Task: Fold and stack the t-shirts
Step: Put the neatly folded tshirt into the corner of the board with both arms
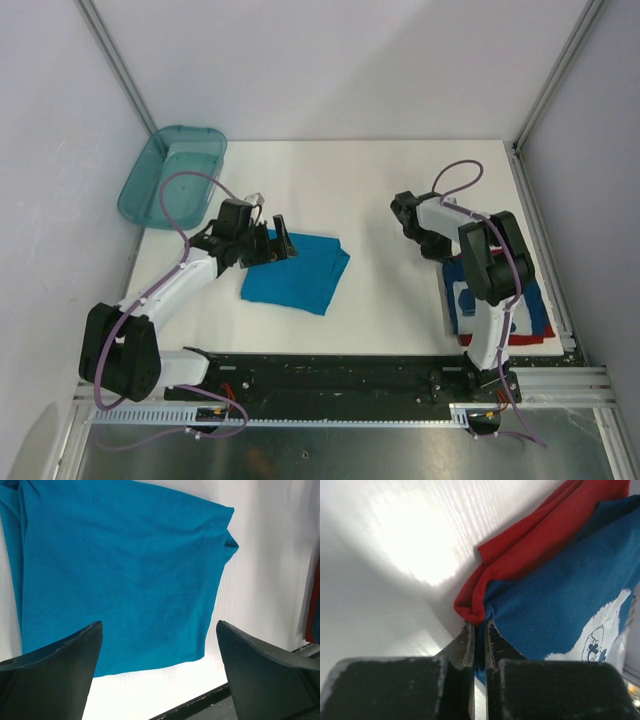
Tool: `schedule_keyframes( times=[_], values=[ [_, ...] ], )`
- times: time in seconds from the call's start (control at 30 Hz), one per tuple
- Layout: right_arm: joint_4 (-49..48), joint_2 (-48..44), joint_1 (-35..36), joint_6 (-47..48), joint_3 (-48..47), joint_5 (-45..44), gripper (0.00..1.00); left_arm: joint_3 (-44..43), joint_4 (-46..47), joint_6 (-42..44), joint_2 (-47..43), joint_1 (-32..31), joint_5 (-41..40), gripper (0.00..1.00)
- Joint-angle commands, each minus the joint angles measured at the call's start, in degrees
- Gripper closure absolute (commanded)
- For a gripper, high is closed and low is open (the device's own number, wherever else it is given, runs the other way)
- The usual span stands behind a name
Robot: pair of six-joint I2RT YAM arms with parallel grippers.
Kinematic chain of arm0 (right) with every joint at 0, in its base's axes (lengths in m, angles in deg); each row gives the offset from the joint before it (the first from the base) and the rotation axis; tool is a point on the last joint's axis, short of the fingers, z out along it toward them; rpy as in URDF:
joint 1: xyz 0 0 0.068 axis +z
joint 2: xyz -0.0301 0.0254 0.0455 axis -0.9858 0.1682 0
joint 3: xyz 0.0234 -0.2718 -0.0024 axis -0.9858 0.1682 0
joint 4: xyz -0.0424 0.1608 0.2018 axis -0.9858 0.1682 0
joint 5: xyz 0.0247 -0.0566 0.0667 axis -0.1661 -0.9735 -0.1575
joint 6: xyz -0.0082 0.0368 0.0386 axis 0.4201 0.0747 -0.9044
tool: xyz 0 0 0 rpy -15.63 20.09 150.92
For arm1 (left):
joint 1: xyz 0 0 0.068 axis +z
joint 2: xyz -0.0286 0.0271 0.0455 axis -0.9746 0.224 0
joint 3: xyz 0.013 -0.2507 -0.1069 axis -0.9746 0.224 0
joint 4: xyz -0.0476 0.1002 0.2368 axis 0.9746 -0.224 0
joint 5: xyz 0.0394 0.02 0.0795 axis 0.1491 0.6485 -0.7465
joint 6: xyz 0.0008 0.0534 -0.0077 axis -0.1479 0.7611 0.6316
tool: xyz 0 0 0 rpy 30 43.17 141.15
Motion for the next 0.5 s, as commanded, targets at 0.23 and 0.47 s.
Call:
schedule_keyframes(
  times=[0.23, 0.47],
  values=[
    [-3.9, 4.1, 4.7, -2.6, -22.6, 9.9, 1.00, 0.3, 1.3, 1.8, 0.7, -0.3, -1.1, 0.01],
    [-3.5, 16.3, 5.1, -3.0, -40.3, 15.6, 1.00, 0.5, 1.3, 2.1, 1.1, -0.2, -1.7, 0.01]
  ],
)
